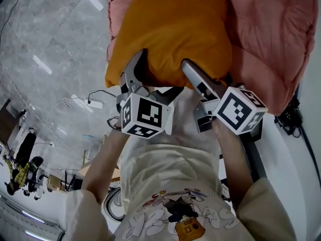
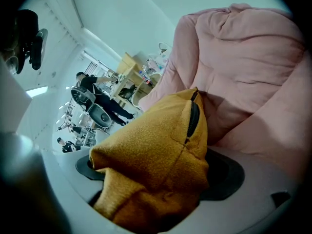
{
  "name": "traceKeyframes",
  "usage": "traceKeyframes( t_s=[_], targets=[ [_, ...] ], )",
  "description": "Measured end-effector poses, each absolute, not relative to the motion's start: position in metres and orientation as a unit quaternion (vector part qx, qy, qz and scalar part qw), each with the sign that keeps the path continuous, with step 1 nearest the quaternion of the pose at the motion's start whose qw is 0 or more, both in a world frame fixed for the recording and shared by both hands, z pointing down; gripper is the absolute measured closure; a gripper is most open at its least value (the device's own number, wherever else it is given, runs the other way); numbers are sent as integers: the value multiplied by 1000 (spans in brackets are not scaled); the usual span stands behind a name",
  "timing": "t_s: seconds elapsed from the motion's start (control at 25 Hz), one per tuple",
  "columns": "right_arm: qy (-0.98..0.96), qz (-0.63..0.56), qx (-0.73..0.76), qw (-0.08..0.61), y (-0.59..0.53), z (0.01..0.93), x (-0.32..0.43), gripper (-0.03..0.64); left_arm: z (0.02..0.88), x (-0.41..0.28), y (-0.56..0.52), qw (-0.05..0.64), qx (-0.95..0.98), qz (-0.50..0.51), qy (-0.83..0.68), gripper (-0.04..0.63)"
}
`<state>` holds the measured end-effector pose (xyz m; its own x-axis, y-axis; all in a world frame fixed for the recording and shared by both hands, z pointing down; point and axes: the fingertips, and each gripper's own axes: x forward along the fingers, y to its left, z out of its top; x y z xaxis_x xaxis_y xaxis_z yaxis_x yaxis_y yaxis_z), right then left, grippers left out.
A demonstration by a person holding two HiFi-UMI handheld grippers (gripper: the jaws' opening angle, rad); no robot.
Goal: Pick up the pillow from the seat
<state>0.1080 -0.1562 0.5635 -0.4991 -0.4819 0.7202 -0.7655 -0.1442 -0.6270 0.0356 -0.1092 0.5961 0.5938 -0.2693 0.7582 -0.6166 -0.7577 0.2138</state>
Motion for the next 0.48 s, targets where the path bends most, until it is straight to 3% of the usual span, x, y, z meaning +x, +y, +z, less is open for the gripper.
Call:
traceKeyframes(
  t_s=[0.16, 0.28, 0.48],
  targets=[
    [-630, 594, 491, 95, -167, 563, 101, 86, 607, 41, -108, 227, 861, 381, -248, 0],
    [-631, 599, 487, 78, -179, 557, 92, 86, 618, 41, -104, 183, 859, 417, -236, 0],
    [-639, 592, 482, 96, -185, 557, 82, 86, 615, 35, -120, 234, 851, 376, -282, 0]
  ],
)
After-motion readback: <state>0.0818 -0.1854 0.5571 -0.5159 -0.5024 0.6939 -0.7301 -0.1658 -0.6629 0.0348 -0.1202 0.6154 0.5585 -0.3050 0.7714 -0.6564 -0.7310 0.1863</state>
